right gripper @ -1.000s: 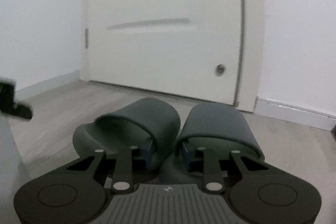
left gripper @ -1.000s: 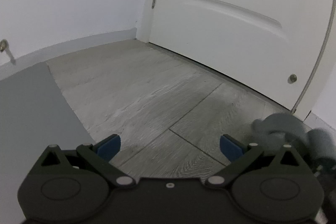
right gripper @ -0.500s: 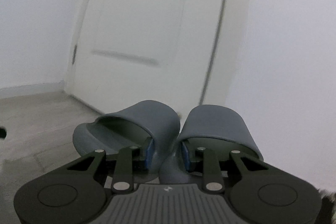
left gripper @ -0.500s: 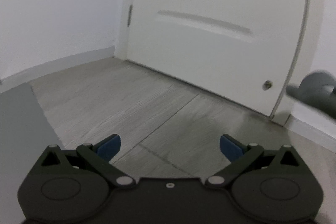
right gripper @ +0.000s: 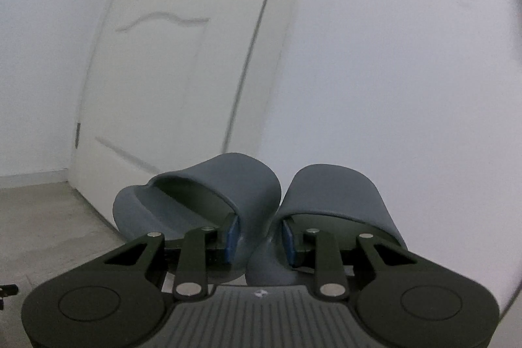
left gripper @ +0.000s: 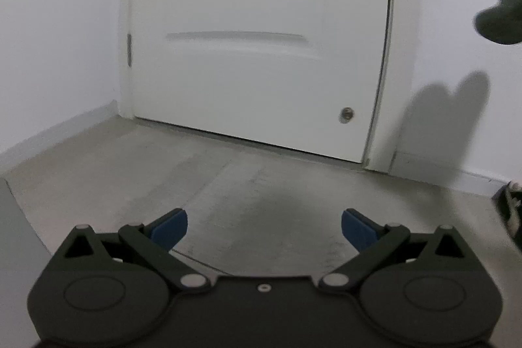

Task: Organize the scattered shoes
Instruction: 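Carry the grey slides toward the shoe row along the wall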

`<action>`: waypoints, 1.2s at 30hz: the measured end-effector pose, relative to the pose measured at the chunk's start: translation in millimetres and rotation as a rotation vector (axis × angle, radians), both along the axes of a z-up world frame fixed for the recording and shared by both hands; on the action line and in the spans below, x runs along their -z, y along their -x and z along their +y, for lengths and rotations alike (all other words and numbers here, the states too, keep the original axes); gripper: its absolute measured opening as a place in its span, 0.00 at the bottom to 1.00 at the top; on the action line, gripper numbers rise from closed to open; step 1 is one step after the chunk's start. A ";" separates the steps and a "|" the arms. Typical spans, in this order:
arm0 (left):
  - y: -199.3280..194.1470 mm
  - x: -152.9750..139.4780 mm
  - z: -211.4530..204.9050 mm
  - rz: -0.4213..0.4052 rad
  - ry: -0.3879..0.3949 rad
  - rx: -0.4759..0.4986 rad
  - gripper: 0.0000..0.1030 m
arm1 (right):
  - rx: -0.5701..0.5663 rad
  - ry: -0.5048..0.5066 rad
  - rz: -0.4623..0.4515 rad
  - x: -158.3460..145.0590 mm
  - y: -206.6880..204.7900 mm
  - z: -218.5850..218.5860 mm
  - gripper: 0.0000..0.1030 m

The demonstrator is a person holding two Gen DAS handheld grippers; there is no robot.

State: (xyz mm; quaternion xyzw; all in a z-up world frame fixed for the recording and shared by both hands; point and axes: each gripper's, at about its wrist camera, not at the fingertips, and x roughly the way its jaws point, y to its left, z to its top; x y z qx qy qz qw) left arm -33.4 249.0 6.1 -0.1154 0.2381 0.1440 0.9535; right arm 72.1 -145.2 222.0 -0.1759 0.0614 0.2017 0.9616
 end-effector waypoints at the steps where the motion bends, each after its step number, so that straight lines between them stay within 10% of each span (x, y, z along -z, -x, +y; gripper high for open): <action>1: -0.7 -1.5 -2.8 -0.010 0.019 0.003 0.99 | 0.011 0.017 -0.024 -4.2 3.9 -15.3 0.30; 8: -12.0 -12.9 -42.4 -0.063 0.044 0.071 0.99 | 0.088 -0.024 -0.069 28.8 33.9 -86.7 0.30; 15: -27.8 -14.1 -74.3 -0.065 0.123 0.135 0.99 | 0.216 -0.128 -0.001 130.4 76.2 -138.7 0.30; 36: -53.2 -3.5 -144.7 0.037 0.096 0.240 0.99 | 0.354 -0.213 0.301 296.6 148.0 -165.5 0.31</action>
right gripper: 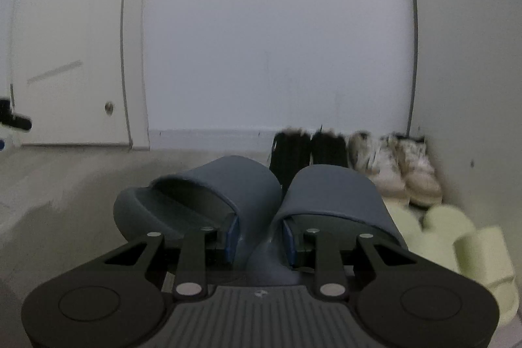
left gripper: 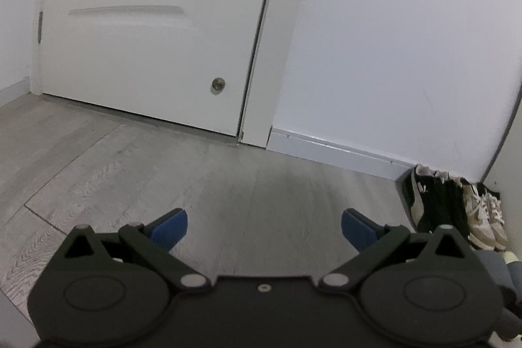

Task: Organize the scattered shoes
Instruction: 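Carry the grey slides toward the shoe row along the wall, then lower the grey slides beside the green slides and release them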

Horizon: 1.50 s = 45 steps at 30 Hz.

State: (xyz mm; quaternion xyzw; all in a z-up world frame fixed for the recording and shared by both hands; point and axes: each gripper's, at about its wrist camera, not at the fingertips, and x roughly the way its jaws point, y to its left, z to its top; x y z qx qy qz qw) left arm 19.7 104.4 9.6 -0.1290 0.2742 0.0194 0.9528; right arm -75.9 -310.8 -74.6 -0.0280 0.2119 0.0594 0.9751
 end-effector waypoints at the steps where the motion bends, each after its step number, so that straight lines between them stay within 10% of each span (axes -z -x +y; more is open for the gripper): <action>1: 0.0 1.3 0.0 0.005 0.002 0.001 0.99 | -0.006 0.011 -0.005 3.3 5.2 -0.3 0.31; 39: -18.6 45.8 -29.6 0.108 -0.008 0.089 0.99 | 0.027 -0.062 0.320 49.1 -39.7 -9.0 0.44; 45: -19.7 53.4 -28.6 0.132 0.039 0.119 0.99 | 0.095 -0.131 0.442 37.2 -51.7 -14.0 0.86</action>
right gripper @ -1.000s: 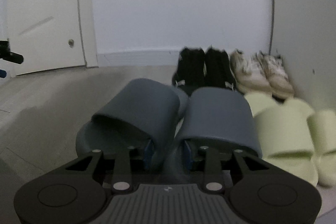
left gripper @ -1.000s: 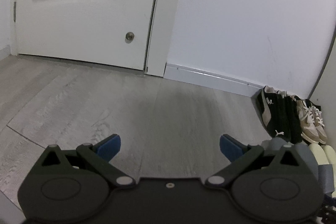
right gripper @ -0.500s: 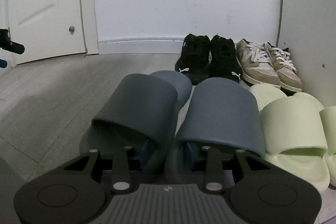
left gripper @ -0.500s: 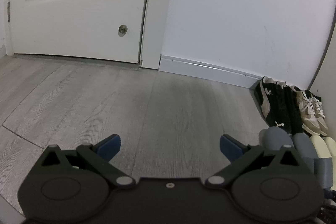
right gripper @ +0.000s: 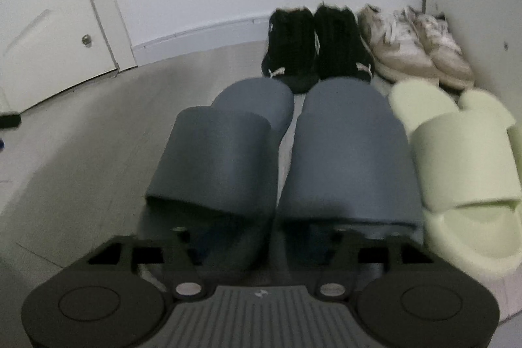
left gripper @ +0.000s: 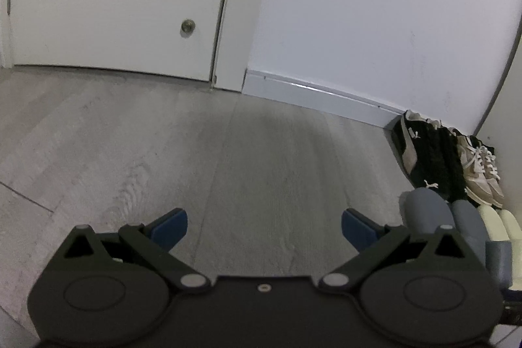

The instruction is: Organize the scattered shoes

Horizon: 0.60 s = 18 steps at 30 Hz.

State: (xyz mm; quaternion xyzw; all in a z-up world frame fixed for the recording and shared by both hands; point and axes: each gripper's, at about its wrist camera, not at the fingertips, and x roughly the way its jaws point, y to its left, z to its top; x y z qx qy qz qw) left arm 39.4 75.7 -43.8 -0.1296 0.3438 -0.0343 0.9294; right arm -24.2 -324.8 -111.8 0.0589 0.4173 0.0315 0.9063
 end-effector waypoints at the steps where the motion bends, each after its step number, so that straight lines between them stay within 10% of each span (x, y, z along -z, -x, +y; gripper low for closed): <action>1: 0.3 0.5 0.1 0.003 0.005 0.006 0.99 | 0.012 -0.005 0.008 -1.2 -0.2 -1.3 0.86; 18: -9.1 7.1 -29.0 -0.026 -0.040 0.167 0.99 | 0.027 0.070 0.027 -63.4 31.3 0.0 0.88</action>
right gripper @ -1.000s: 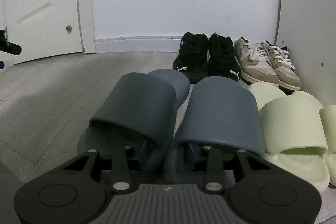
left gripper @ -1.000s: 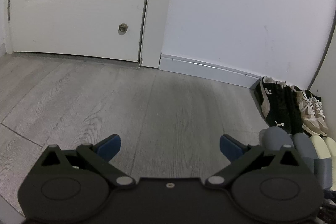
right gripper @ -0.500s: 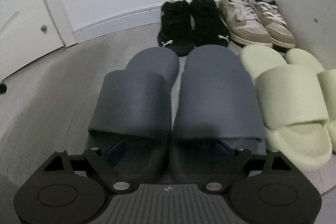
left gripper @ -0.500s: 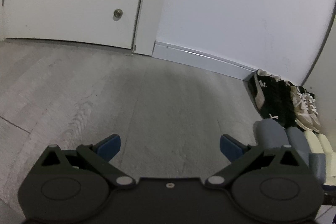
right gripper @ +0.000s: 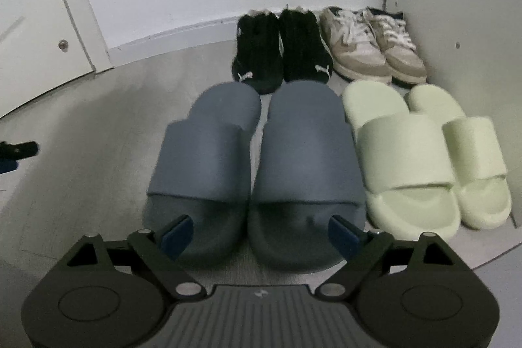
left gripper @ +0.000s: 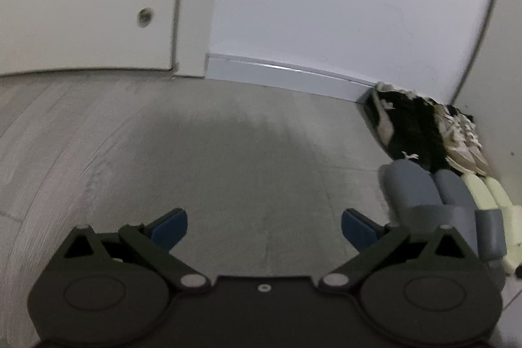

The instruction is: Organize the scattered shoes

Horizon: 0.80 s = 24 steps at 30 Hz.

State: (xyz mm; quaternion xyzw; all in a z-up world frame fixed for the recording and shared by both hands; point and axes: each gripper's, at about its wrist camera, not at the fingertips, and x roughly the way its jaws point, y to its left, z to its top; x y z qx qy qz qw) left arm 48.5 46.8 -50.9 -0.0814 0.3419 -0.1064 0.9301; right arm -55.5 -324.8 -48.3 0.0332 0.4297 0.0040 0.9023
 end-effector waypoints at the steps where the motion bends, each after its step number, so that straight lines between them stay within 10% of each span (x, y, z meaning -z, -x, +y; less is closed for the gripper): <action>1: 2.2 -2.6 -1.5 -0.010 0.001 0.010 0.99 | -0.014 0.009 -0.006 -8.3 0.5 2.5 0.89; 11: 98.7 -81.9 -2.0 -0.237 -0.029 0.064 0.99 | -0.159 0.095 -0.038 -123.6 36.5 52.4 1.00; 18: 198.1 -141.1 23.0 -0.382 -0.136 -0.127 0.99 | -0.125 0.069 -0.200 -181.0 72.6 85.0 1.00; 24: 242.3 -168.7 42.1 -0.348 -0.108 -0.252 0.99 | -0.156 0.068 -0.411 -193.0 105.9 114.6 1.00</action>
